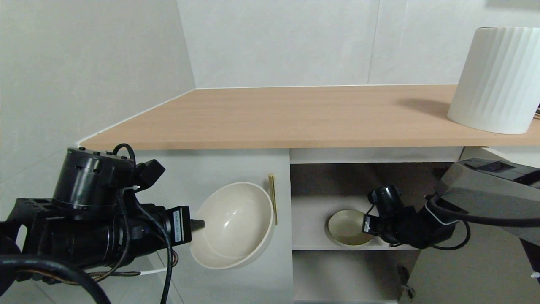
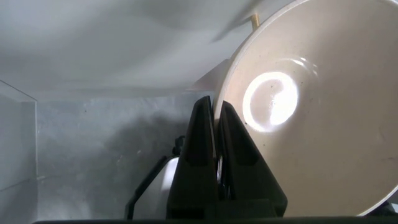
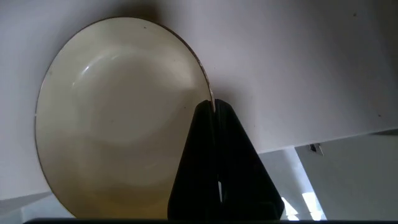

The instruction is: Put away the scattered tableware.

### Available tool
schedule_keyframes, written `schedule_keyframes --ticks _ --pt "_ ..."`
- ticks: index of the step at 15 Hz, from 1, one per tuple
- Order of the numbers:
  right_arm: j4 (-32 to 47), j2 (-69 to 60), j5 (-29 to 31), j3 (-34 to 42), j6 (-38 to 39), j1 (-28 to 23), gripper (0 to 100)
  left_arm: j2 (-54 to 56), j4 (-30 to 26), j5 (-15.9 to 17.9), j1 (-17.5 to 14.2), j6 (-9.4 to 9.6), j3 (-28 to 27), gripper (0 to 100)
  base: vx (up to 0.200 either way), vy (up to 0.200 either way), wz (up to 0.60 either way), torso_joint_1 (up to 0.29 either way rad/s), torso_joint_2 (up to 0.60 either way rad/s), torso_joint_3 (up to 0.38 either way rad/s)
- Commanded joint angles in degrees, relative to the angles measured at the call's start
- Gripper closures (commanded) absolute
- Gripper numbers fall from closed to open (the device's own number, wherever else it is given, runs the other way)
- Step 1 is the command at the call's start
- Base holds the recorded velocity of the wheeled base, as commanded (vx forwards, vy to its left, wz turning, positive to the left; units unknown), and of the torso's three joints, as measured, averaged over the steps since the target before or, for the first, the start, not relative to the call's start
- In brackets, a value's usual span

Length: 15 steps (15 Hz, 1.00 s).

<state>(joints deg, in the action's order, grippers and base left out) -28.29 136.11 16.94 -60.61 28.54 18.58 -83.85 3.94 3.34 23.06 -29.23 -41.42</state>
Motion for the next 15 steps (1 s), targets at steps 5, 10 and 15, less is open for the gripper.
schedule_keyframes --ticks 5,10,15 --pt "0.2 1.6 0.4 -1.8 0.1 -0.2 100 -0.3 0.0 0.0 0.1 -0.03 -0.1 100 0.000 0.000 0.00 0.000 0.00 0.000" --pt "0.6 3.1 2.0 -4.6 0.1 -0.8 100 -0.8 0.0 0.0 0.1 -0.03 -0.1 100 0.000 0.000 0.00 0.000 0.00 0.000" --pt "0.6 3.5 2.2 -5.4 0.3 -0.8 100 -0.8 0.0 -0.1 0.1 -0.03 -0.1 100 0.000 0.000 0.00 0.000 0.00 0.000"
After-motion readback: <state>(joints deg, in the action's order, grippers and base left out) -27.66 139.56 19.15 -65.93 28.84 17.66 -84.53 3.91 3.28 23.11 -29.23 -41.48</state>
